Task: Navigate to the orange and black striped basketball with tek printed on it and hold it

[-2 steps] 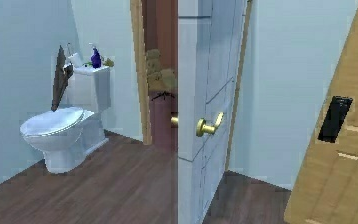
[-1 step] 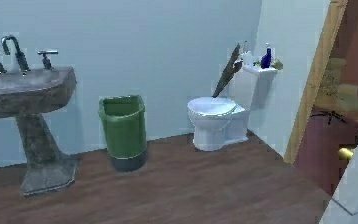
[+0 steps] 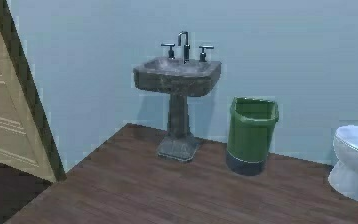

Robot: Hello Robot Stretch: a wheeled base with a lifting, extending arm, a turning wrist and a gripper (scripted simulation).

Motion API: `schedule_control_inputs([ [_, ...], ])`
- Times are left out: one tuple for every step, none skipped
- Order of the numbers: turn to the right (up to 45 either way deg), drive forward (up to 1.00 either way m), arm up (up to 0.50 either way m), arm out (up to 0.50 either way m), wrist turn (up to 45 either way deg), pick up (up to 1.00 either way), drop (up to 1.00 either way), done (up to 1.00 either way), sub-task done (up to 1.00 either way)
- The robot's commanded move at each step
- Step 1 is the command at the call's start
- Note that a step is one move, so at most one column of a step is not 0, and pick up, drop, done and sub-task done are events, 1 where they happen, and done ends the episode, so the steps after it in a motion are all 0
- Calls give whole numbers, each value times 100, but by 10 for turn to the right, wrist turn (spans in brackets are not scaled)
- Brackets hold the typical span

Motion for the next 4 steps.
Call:
schedule_control_inputs([
  [0,25,0,0,0,0,0,0,0],
  [-450,0,0,0,0,0,0,0,0],
  [-180,0,0,0,0,0,0,0,0],
  [0,65,0,0,0,0,0,0,0],
])
